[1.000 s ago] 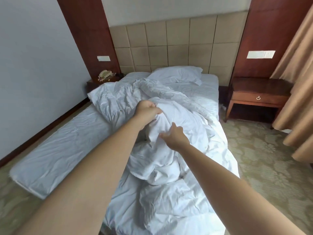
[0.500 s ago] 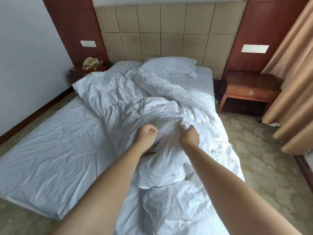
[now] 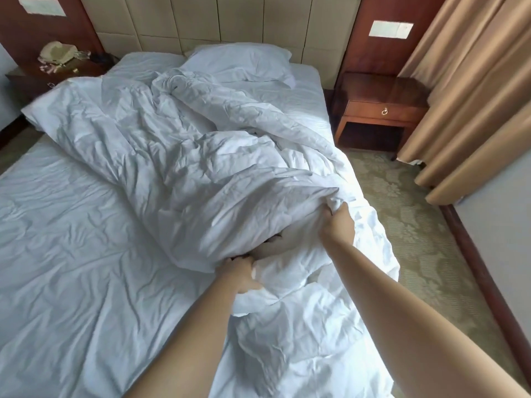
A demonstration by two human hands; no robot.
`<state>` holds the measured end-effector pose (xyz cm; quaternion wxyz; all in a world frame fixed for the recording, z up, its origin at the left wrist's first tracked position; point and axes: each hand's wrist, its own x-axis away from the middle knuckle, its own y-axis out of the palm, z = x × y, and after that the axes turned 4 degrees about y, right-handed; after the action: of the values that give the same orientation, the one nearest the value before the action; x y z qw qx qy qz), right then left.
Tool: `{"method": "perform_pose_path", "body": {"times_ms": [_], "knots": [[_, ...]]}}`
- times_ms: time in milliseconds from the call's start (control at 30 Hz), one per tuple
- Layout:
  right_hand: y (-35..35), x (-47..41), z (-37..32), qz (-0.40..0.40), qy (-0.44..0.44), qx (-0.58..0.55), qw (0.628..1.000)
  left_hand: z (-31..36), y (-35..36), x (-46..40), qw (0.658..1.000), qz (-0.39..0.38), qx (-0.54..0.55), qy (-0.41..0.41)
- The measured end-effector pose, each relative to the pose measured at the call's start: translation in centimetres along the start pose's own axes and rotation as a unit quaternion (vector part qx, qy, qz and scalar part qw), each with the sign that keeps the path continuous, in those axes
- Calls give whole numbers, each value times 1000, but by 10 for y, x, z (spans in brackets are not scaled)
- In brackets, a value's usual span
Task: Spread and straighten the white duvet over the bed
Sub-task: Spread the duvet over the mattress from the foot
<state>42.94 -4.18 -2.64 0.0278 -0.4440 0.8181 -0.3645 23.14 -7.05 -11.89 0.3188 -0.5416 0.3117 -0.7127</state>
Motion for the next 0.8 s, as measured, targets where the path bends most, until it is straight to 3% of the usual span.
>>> {"method": "perform_pose_path", "body": {"times_ms": [200,400,567,800], "knots": [[7,21,19,-1,-1,12,1000,-6,-16,8,996,56,16,68],[2,70,5,25,-109,8,994,-20,-41,63,995,49,86,24],[-9,131,3,-49,-269,85,958,-27,-72,143,990,106,91,14],[-14,226,-32,-153,-362,86,915,-31,-110,290,980,175,93,2]]}}
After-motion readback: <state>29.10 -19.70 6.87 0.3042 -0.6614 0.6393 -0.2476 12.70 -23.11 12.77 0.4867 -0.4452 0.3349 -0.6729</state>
